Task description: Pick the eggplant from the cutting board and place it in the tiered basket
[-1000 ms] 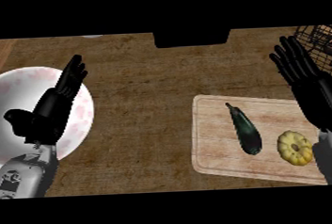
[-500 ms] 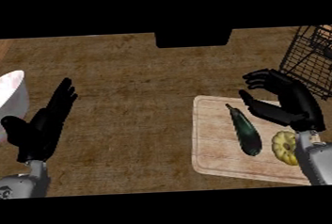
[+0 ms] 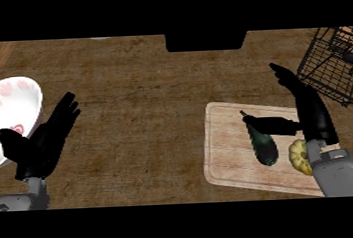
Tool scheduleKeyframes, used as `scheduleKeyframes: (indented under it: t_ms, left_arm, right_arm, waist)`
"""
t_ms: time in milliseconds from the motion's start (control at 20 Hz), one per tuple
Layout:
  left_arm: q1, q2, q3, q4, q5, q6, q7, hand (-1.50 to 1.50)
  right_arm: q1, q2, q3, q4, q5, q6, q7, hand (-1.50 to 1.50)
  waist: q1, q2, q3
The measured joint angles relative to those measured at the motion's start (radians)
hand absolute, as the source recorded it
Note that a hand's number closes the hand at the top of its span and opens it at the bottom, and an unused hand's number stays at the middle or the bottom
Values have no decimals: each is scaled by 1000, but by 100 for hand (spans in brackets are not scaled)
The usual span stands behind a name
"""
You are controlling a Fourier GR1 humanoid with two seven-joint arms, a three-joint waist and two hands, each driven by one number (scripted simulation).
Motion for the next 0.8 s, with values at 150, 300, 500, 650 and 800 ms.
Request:
scheduleKeyframes:
  t_ms: [150, 300, 500, 650, 800]
  left_arm:
    - [8, 8, 5, -14, 7, -7, 13, 0]
    - [10, 10, 7, -14, 8, -11, 14, 0]
    - [-1, 7, 2, -8, 5, -15, 15, 0]
    - [-8, 5, 13, 3, 9, -17, 12, 0]
    - [-12, 7, 21, 19, 8, -29, 1, 0]
  right_arm:
    - [-54, -98, 53, -30, 63, 122, 135, -150]
    - [-108, -180, 98, -51, 37, 308, 249, -150]
    - [-185, -202, 162, -70, -73, 543, 421, -150]
    - [-249, -192, 170, -86, -176, 633, 511, -150]
    - [-289, -157, 199, -84, -210, 640, 569, -150]
  waist:
    - [6, -4, -2]
    - [10, -3, -3]
    - [16, -1, -3]
    - [13, 0, -1]
    - [10, 0, 0]
